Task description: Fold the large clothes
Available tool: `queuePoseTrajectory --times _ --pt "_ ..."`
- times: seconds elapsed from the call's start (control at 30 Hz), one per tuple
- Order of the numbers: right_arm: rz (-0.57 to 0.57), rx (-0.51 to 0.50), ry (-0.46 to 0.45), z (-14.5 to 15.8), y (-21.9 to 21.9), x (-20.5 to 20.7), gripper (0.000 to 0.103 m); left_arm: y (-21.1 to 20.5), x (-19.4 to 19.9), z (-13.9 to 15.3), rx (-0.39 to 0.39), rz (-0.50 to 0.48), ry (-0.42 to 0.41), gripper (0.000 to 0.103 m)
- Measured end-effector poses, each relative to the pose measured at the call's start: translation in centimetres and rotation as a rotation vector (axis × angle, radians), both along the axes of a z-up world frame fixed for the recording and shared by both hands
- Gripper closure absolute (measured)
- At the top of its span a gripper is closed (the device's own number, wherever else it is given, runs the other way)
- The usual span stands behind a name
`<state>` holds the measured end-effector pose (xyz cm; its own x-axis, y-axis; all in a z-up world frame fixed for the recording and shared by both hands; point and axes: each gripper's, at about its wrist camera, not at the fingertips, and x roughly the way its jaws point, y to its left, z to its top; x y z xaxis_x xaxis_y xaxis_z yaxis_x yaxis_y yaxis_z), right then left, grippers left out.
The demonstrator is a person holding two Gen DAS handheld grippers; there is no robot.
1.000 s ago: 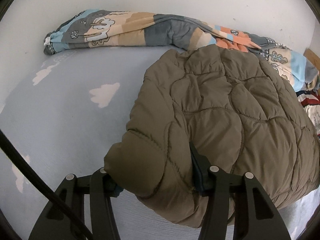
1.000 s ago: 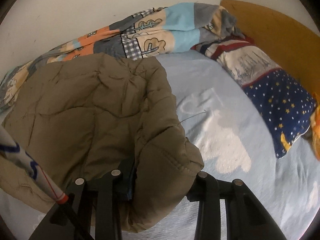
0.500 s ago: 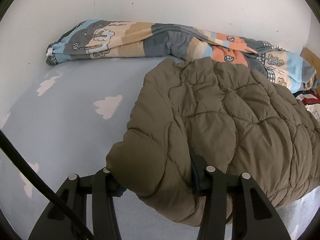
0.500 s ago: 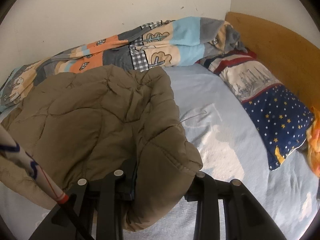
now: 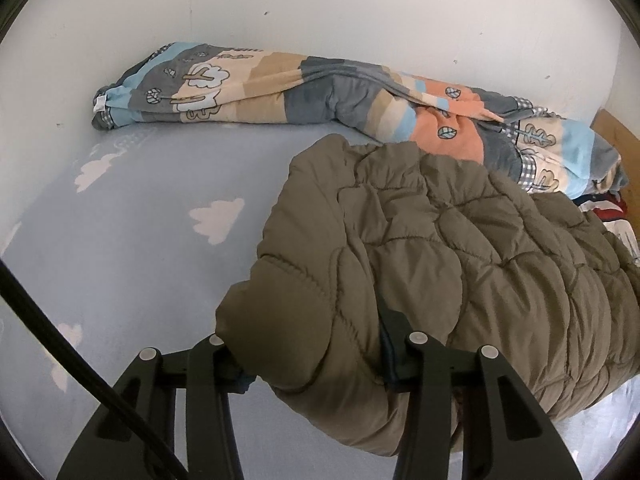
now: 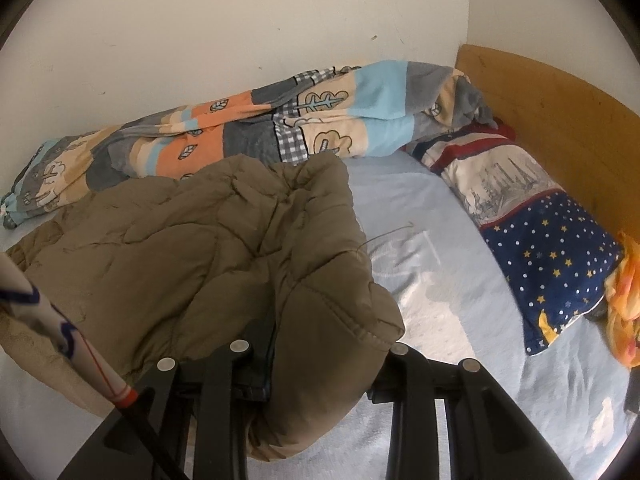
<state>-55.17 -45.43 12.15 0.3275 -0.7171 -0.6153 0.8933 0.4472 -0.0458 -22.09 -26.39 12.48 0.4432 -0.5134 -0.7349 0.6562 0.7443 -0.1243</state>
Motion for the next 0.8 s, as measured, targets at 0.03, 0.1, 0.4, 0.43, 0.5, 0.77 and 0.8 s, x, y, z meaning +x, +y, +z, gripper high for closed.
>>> queuePoseTrajectory --times 0.03,0.1,0.4,0.43,0.5,0.77,0.8 --pt "0.003 -0.002 -0.002 0.3 0.2 -0.2 0.070 0.1 0.0 0.2 -0.004 0.000 0.002 0.058" --pt "0.007 -0.003 -0.003 0.7 0.5 -0.4 0.070 0.4 -0.1 0.5 -0.006 -0.003 0.004 0.058" --pt "0.031 -0.001 0.001 1.4 2.5 -1.6 0.070 2.6 -1.5 1.7 -0.020 -0.007 0.014 0.058" --pt "0.035 -0.004 -0.004 1.7 3.0 -1.9 0.070 3.1 -1.9 2.0 -0.028 -0.008 0.014 0.058" --pt "0.043 -0.010 -0.011 2.1 4.0 -2.6 0.070 4.2 -2.6 2.6 -0.048 -0.009 0.020 0.058" --pt "0.065 -0.023 -0.062 3.5 8.8 -6.4 0.070 9.0 -6.4 3.9 -0.091 -0.031 0.037 0.058" --pt "0.066 -0.024 -0.063 3.5 9.3 -6.8 0.070 9.7 -7.1 3.7 -0.087 -0.031 0.037 0.058"
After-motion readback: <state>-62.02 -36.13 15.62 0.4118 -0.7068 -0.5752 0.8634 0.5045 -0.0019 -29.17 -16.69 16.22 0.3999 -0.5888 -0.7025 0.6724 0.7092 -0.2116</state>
